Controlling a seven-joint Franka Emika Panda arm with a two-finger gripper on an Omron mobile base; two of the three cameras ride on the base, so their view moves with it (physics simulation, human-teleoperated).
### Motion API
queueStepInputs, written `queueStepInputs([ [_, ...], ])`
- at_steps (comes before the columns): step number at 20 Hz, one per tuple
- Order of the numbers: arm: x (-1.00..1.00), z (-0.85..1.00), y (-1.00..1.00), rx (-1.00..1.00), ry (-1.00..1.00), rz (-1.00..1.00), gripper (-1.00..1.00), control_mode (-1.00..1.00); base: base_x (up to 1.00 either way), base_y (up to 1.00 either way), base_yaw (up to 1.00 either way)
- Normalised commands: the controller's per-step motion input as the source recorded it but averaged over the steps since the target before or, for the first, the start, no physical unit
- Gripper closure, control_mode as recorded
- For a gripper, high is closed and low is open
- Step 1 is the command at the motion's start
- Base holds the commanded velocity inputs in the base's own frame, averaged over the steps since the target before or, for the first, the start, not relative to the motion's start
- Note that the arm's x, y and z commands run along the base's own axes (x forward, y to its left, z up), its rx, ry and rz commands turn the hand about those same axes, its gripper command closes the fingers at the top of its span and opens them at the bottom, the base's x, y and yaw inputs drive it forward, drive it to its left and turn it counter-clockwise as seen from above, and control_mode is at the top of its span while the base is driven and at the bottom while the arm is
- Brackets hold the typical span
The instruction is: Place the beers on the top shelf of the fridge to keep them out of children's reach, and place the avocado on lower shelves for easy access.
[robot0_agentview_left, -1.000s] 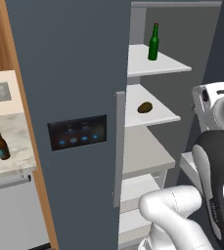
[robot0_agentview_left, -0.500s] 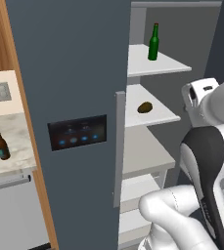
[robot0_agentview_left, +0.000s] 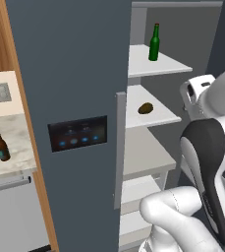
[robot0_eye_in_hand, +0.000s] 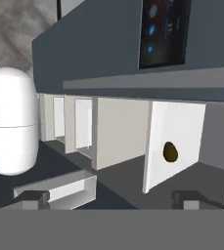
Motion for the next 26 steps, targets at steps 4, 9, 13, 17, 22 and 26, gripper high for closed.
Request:
queueStepInputs([
  [4,-0.01,0.0,0.02,-0.01,0.01,0.0,-1.0,1.0,-0.09,0.01,0.0],
  [9,0.0,0.0,0.0,0.0,0.0,0.0,-1.0,1.0,-0.28,0.07,0.01],
  [13,0.0,0.0,0.0,0.0,0.0,0.0,-1.0,1.0,-0.37,0.4,0.04],
  [17,0.0,0.0,0.0,0.0,0.0,0.0,-1.0,1.0,-0.13,0.86,0.05],
  [22,0.0,0.0,0.0,0.0,0.0,0.0,-1.0,1.0,-0.01,1.0,0.01],
  [26,0.0,0.0,0.0,0.0,0.0,0.0,-1.0,1.0,0.0,1.0,0.0],
])
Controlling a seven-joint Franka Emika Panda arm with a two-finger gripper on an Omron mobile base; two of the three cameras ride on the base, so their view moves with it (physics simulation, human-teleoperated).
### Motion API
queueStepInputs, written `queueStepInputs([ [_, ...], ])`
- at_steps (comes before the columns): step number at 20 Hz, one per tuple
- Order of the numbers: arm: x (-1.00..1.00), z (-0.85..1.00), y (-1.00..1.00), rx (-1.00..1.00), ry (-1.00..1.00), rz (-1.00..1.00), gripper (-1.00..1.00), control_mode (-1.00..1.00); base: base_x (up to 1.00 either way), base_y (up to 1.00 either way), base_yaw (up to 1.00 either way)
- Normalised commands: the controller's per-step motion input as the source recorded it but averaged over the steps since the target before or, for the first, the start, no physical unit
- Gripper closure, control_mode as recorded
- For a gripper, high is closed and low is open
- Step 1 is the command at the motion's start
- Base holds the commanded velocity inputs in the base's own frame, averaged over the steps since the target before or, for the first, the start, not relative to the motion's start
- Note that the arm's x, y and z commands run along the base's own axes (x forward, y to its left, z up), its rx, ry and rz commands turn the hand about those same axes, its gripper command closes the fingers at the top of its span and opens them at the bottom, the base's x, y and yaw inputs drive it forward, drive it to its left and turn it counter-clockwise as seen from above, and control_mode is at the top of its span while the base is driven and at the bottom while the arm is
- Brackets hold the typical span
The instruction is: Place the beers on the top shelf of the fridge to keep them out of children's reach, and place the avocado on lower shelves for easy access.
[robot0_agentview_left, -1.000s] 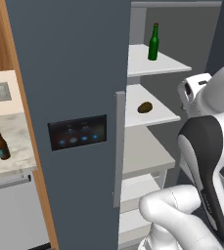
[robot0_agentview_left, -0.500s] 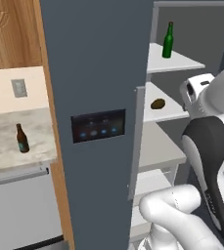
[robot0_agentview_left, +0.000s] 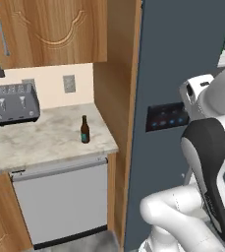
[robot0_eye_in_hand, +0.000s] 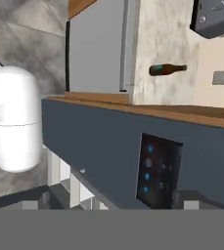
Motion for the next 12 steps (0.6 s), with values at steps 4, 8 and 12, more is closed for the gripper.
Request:
queueStepInputs([
  [4,0.0,0.0,0.0,0.0,0.0,0.0,-1.0,1.0,0.08,1.0,-0.02],
  [8,0.0,0.0,0.0,0.0,0.0,0.0,-1.0,1.0,0.31,0.92,-0.1],
  [12,0.0,0.0,0.0,0.0,0.0,0.0,-1.0,1.0,0.37,0.86,-0.14],
])
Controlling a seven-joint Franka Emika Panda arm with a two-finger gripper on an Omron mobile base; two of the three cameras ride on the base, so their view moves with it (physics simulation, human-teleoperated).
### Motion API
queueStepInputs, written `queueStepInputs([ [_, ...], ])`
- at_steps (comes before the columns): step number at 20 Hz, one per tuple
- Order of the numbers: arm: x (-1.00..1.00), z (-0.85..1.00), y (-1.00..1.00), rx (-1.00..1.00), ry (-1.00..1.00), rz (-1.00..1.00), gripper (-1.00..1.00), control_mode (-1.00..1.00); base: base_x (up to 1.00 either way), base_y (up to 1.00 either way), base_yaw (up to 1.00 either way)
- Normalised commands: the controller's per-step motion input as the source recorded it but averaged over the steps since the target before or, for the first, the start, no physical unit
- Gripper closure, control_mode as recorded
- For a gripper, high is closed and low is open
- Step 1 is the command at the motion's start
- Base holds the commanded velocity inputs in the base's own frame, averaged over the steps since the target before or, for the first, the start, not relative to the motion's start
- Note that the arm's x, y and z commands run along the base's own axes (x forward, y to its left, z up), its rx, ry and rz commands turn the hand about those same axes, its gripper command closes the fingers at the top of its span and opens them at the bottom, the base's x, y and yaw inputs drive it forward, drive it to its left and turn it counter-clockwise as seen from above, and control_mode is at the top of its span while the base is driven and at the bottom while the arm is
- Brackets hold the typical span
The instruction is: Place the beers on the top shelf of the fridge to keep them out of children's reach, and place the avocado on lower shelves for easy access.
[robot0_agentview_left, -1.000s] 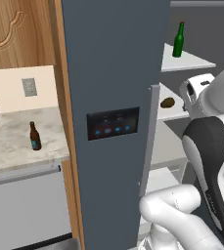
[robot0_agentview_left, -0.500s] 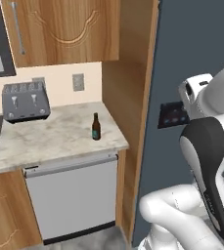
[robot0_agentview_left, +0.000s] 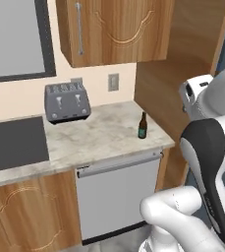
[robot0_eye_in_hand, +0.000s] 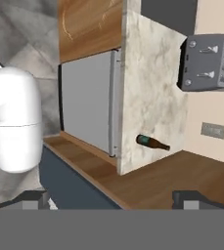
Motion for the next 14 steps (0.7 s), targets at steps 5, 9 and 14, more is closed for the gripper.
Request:
queueStepInputs([
  [5,0.0,0.0,0.0,0.0,0.0,0.0,-1.0,1.0,0.4,0.63,-0.17],
  [9,0.0,0.0,0.0,0.0,0.0,0.0,-1.0,1.0,0.49,0.43,-0.16],
  [14,0.0,0.0,0.0,0.0,0.0,0.0,-1.0,1.0,0.56,0.27,-0.17],
])
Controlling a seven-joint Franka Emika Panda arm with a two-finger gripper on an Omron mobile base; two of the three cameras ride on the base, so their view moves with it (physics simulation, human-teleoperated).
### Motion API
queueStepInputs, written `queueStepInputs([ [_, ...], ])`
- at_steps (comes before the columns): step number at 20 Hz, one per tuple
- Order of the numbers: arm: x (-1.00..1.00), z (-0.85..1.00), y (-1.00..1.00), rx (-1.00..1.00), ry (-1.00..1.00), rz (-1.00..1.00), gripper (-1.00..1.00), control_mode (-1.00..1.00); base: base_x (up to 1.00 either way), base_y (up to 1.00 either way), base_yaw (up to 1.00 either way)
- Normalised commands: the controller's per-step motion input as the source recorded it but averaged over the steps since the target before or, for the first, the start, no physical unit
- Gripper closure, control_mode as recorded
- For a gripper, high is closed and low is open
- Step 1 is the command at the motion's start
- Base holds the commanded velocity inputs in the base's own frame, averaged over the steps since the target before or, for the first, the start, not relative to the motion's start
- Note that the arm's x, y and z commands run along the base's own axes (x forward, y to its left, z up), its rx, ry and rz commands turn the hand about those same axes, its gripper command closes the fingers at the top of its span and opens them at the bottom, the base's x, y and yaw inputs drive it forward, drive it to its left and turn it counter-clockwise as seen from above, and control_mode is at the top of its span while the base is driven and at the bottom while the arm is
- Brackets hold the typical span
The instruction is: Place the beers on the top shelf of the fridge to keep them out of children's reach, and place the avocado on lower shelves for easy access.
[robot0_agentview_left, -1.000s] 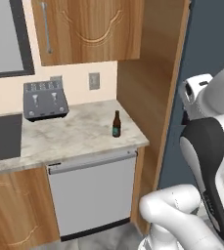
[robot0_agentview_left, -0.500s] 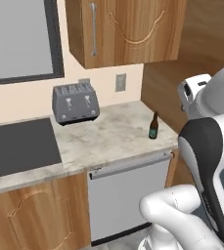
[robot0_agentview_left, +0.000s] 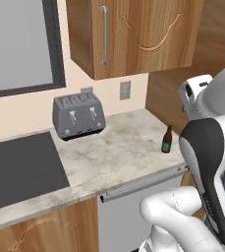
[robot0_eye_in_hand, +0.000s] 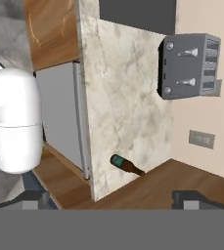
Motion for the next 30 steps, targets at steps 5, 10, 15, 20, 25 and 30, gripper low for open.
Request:
queueStepInputs([
  [5,0.0,0.0,0.0,0.0,0.0,0.0,-1.0,1.0,0.57,0.29,-0.18],
  [10,0.0,0.0,0.0,0.0,0.0,0.0,-1.0,1.0,0.53,0.35,-0.17],
  [15,0.0,0.0,0.0,0.0,0.0,0.0,-1.0,1.0,0.52,0.36,-0.16],
  [20,0.27,-0.03,0.18,0.0,0.0,-0.09,-1.0,-1.0,0.2,0.15,-0.06],
  [25,0.34,-0.12,0.06,0.0,0.0,-0.11,-1.0,-1.0,0.0,0.0,0.0],
  [30,0.21,-0.25,0.0,0.0,0.0,-0.12,-1.0,-1.0,0.0,0.0,0.0],
])
